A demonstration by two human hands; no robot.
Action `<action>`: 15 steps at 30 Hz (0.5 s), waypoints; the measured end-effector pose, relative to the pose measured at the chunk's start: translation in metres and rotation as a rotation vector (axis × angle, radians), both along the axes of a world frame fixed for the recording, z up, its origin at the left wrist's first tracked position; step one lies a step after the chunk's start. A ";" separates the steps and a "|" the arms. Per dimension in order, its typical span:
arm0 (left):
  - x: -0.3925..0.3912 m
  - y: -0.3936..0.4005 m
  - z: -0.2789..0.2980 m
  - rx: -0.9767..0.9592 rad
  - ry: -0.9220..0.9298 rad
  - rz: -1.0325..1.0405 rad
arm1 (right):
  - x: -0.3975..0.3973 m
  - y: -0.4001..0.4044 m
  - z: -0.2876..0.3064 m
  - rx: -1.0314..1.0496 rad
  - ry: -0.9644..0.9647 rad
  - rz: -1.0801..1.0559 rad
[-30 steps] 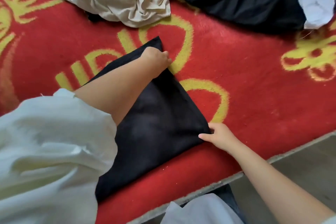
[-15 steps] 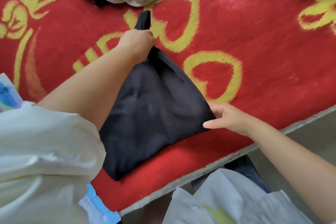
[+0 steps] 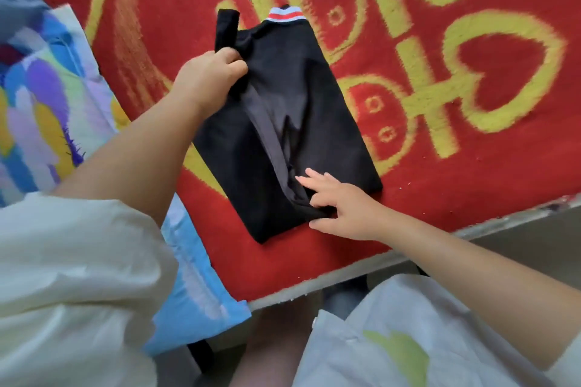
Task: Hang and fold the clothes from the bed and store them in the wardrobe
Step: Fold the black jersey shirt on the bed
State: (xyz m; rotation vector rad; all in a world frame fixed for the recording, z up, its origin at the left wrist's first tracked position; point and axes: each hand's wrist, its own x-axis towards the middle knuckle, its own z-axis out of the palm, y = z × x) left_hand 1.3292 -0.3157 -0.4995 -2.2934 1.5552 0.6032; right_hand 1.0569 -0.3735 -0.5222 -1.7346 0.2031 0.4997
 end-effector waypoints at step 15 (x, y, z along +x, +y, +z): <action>-0.008 0.153 -0.074 -0.020 -0.042 0.318 | 0.019 0.129 -0.050 -0.714 -0.192 0.407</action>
